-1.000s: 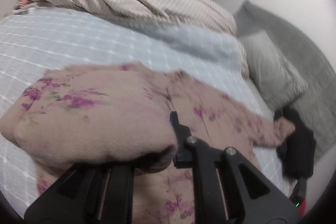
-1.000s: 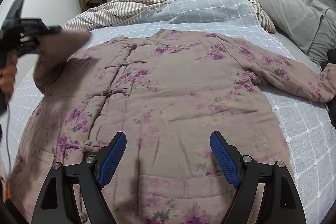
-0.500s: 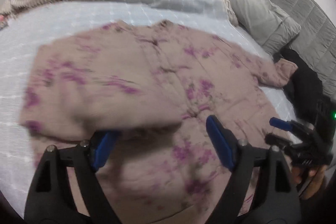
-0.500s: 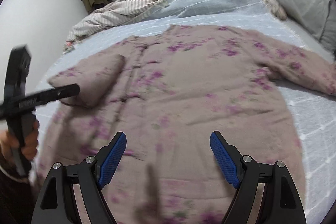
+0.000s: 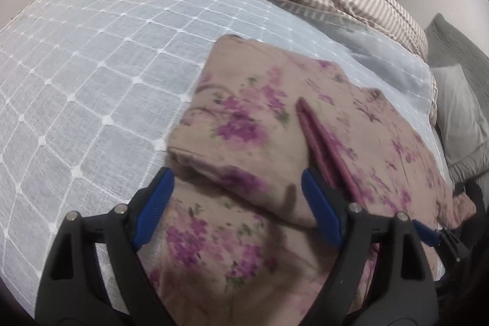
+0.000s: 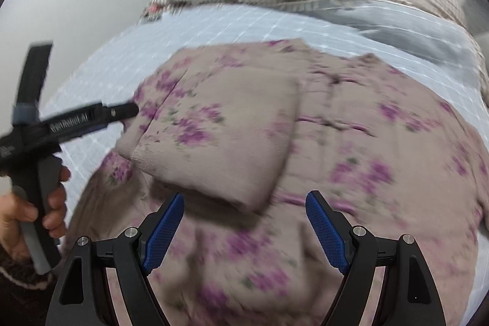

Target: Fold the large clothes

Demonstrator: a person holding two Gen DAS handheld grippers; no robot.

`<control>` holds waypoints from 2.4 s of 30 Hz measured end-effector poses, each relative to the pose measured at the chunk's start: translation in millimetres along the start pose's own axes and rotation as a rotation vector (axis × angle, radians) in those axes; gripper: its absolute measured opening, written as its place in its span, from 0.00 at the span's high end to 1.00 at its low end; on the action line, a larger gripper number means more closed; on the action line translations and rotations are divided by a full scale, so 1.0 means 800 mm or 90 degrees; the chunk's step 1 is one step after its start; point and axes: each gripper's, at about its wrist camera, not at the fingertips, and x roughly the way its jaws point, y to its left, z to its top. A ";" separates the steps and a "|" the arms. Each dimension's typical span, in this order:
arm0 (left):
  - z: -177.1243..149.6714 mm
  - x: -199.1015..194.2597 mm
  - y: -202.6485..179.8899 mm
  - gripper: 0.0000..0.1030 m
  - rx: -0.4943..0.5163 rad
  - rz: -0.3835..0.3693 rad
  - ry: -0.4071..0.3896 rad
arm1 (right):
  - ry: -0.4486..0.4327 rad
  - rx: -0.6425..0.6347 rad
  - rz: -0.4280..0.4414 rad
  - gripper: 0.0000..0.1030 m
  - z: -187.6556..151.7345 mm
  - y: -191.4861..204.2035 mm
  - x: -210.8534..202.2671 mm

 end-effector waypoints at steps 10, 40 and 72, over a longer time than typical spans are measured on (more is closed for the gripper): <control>-0.003 -0.007 -0.005 0.17 0.026 -0.044 -0.027 | -0.103 0.120 -0.017 0.21 0.023 -0.087 -0.033; -0.013 0.009 -0.046 0.40 0.112 -0.031 -0.059 | -0.203 0.156 -0.109 0.84 0.075 -0.191 -0.072; -0.042 -0.007 -0.101 0.01 0.092 -0.170 0.076 | -0.110 0.449 -0.359 0.24 -0.111 -0.424 -0.182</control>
